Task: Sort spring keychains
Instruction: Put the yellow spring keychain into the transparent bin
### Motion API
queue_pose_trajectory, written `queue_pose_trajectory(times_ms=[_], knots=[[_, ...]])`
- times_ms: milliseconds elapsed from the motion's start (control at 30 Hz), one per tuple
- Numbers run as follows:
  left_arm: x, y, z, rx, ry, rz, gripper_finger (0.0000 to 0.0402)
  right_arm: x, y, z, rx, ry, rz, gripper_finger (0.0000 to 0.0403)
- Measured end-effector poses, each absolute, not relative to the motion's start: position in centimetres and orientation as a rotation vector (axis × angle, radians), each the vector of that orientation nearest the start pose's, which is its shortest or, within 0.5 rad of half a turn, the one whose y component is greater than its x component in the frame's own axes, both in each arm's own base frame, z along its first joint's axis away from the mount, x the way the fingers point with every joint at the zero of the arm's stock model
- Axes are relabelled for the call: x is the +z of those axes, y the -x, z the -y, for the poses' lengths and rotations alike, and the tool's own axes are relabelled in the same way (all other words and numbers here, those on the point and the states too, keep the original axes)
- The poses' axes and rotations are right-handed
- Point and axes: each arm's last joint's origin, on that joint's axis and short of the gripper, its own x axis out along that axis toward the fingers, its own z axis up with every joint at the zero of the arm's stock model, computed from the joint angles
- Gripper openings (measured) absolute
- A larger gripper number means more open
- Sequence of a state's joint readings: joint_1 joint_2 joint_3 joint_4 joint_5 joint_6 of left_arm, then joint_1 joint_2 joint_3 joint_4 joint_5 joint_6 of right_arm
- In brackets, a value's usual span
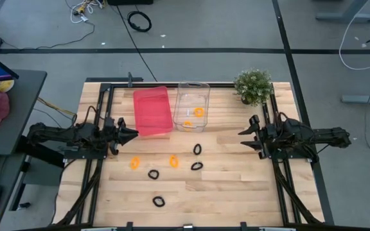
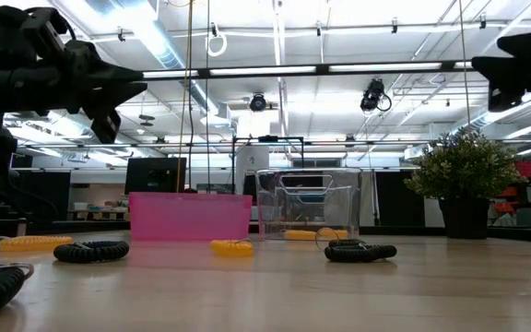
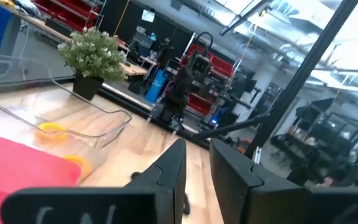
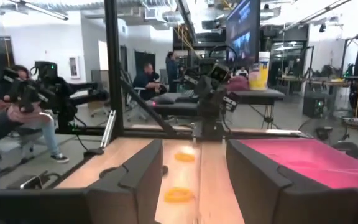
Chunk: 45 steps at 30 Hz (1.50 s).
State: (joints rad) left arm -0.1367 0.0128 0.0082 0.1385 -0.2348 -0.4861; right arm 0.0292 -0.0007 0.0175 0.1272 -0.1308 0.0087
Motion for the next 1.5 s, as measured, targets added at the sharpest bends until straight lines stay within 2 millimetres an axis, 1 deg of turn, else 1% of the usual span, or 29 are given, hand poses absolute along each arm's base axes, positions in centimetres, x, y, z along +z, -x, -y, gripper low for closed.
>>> queue_pose_trajectory(times_ms=[233,367,500,700,900,1000,1100,1200,1300,1400,1500], knots=[[18.1,-9.6,0.7,0.047,0.514,0.180,0.0076,17.2,-9.6,-0.6,0.138,0.010,0.042,0.0180],[18.1,-9.6,0.6,0.086,0.517,0.190,0.0076,17.2,-9.7,-0.5,0.115,0.000,0.040,0.0180],[18.2,-9.6,0.5,0.092,0.518,0.197,0.0076,17.3,-9.7,-0.5,0.116,-0.047,0.052,0.0180],[18.9,-9.4,0.6,0.057,0.528,0.264,0.0076,17.6,-9.6,-0.5,0.118,-0.068,0.075,0.0180],[19.3,-9.5,0.9,-0.072,0.511,0.271,0.0076,17.6,-9.6,-0.5,0.118,-0.068,0.075,0.0180],[19.4,-9.7,1.1,-0.109,0.500,0.228,0.0076,17.6,-9.6,-0.5,0.118,-0.068,0.075,0.0180],[20.3,-9.8,1.3,-0.174,0.492,0.219,0.0076,17.6,-9.6,-0.5,0.117,-0.068,0.075,0.0180],[21.0,-10.1,1.7,-0.268,0.492,0.170,0.0076,17.6,-9.6,-0.5,0.117,-0.068,0.075,0.0180],[21.9,-10.3,2.2,-0.321,0.491,0.138,0.0076,17.6,-9.6,-0.5,0.117,-0.068,0.075,0.0180],[21.9,-10.8,2.8,-0.348,0.501,0.052,0.0076,17.6,-9.6,-0.5,0.117,-0.068,0.075,0.0180],[21.4,-11.3,3.4,-0.355,0.528,-0.033,0.0076,17.6,-9.6,-0.5,0.117,-0.067,0.075,0.0180]])
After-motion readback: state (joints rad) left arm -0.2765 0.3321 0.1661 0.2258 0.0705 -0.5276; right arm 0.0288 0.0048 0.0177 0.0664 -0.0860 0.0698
